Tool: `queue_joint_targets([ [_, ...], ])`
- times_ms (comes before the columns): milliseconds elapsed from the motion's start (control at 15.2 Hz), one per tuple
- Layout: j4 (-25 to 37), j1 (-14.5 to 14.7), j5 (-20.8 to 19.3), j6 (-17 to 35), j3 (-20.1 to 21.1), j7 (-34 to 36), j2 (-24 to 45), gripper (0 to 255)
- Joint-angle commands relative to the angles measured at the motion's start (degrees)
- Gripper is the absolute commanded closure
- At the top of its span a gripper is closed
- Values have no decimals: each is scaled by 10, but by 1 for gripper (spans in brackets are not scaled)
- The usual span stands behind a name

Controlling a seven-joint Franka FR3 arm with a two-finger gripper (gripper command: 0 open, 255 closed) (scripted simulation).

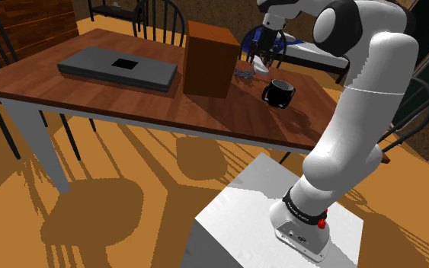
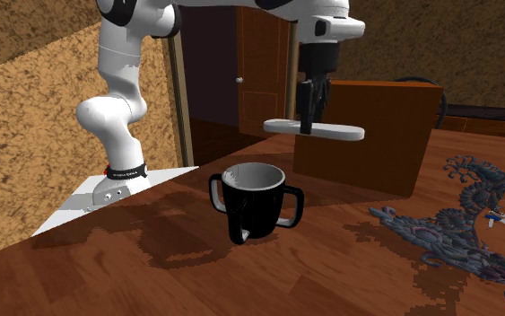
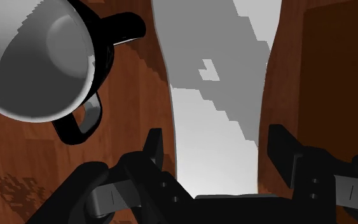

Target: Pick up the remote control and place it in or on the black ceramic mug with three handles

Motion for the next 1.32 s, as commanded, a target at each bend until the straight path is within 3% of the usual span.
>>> queue_joint_targets([
  [0,17,-1,0,-17,0,1,-1,255],
  [132,26,-1,0,-26,-1,1,0,255],
  [924,-108,-65,-34,0,-57,-123,-110,255],
  [1254,-144,-64,-33,38,-57,-125,-108,255],
])
